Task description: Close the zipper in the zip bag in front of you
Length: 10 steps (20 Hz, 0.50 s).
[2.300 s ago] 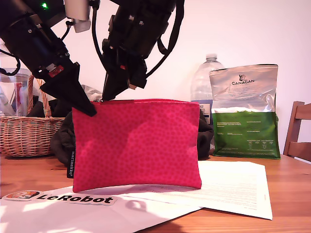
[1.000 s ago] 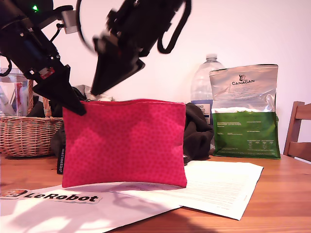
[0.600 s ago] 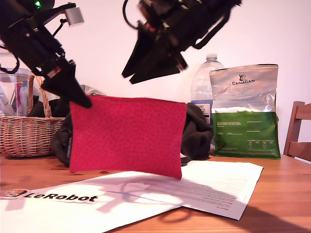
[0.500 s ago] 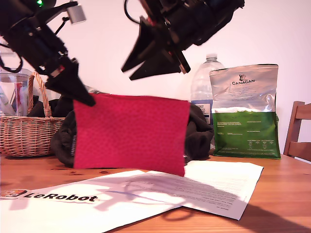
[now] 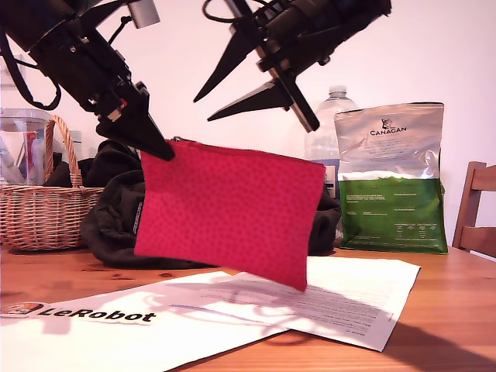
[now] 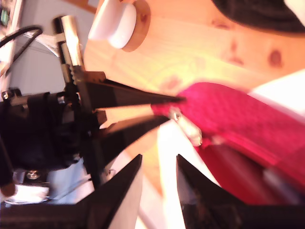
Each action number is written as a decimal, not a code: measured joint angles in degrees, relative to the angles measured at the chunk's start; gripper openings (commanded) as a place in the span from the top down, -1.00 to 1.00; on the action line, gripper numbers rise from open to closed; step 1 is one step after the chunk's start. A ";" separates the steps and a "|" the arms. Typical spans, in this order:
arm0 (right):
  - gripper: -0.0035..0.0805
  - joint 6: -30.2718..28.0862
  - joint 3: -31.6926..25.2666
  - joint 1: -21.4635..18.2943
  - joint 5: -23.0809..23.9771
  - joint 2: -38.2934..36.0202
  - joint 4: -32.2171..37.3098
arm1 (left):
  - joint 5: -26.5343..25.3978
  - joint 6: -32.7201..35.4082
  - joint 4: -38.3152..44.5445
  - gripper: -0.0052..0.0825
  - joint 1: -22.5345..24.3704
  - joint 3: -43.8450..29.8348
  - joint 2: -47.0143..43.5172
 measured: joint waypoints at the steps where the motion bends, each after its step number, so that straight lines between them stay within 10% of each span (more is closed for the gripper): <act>1: 0.45 0.90 0.00 -0.50 -0.42 0.00 -0.02 | -0.09 -0.04 0.20 0.93 0.00 0.00 0.00; 10: 0.44 3.76 0.00 -1.27 -0.52 0.37 0.61 | 0.94 -1.49 0.13 0.93 0.04 0.00 -2.80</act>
